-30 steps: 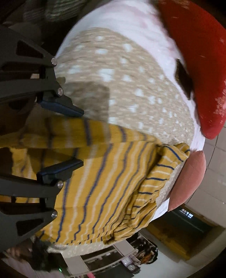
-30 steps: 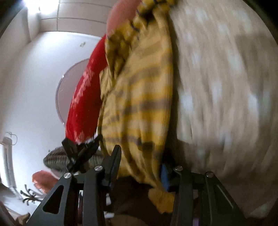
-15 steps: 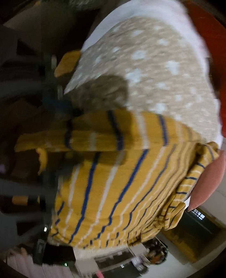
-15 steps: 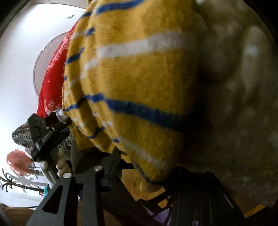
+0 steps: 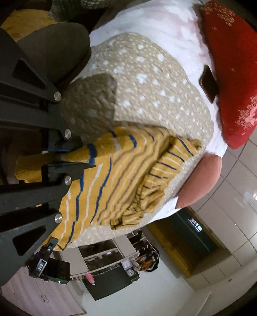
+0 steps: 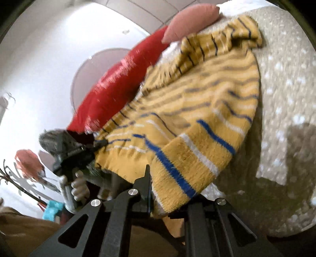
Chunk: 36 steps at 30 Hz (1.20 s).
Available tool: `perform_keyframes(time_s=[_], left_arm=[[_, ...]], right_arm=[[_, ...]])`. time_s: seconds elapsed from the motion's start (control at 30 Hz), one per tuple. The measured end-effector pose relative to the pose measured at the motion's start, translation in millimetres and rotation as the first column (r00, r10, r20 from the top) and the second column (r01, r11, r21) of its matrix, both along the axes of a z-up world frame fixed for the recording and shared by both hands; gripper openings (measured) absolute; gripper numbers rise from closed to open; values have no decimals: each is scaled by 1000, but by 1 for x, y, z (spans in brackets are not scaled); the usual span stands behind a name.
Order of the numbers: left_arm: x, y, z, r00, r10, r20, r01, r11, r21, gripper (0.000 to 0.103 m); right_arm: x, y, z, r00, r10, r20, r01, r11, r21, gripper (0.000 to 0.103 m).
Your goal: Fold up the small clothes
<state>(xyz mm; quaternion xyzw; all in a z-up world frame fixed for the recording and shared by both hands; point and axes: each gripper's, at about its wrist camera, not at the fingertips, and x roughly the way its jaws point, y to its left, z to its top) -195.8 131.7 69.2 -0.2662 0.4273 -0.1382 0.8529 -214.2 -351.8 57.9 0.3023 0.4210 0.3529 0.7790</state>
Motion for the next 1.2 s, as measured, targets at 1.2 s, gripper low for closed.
perform_keyframes(time_s=[1.2], left_arm=[[72,-22,-12,999,-27,40,24,998,63,7]], right_arm=[[159,-11,105,971,-225,82,236,848,-475,38]])
